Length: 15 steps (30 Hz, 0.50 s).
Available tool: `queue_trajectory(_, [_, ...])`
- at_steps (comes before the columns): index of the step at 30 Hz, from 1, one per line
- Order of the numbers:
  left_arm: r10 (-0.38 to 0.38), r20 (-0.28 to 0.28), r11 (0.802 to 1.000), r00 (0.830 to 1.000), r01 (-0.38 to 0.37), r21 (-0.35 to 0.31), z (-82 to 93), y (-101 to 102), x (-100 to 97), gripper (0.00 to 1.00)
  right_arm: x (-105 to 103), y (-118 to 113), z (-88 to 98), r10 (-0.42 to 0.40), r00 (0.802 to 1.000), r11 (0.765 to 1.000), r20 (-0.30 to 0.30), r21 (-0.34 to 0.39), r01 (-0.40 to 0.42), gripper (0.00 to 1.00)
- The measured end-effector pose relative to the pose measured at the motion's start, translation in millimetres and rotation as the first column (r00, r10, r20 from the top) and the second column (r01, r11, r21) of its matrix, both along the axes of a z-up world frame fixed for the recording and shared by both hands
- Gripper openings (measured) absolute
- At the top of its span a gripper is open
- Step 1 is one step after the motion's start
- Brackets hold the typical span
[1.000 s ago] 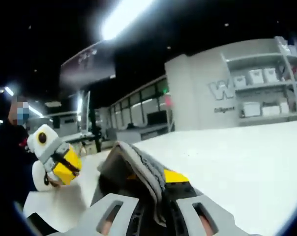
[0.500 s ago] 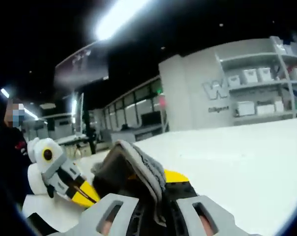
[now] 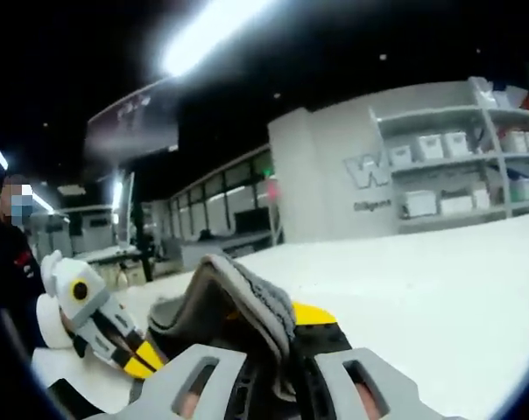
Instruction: Open the folded towel by lifting each exposed corner and separating the folded layers until the towel lies flat within the target outline without major curled edges
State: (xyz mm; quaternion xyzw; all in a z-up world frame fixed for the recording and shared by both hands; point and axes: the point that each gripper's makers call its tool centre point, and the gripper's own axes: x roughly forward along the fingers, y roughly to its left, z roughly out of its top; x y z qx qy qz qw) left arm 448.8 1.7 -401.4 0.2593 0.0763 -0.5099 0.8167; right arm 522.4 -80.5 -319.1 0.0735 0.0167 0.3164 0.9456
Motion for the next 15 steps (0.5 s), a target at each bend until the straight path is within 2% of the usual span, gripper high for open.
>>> queue_trajectory(4, [0.009,0.0,1.0,1.0,-0.009,0.011,-0.3,1.0,-0.7,0.01,2.4,-4.1,-0.8,-0.017,1.0,1.0,-0.002,-0.005,0.017,0.0])
queue_trajectory(7, [0.017,-0.018,0.999,1.0,-0.017,0.027,-0.6,4.3,-2.1,0.01,2.0,-8.1,-0.2,-0.028,1.0,1.0,-0.012,-0.01,0.027,0.0])
queue_trajectory(13, [0.016,-0.049,0.999,0.999,-0.014,0.034,-1.5,9.3,-3.2,0.01,4.3,-22.2,3.6,-0.073,0.997,0.996,0.013,-0.04,0.074,0.0])
queue_trajectory(15, [0.017,-0.057,0.999,0.998,-0.015,0.04,-2.0,11.2,-3.0,0.01,6.1,-27.5,2.4,-0.085,0.996,0.995,0.005,-0.044,0.085,0.0])
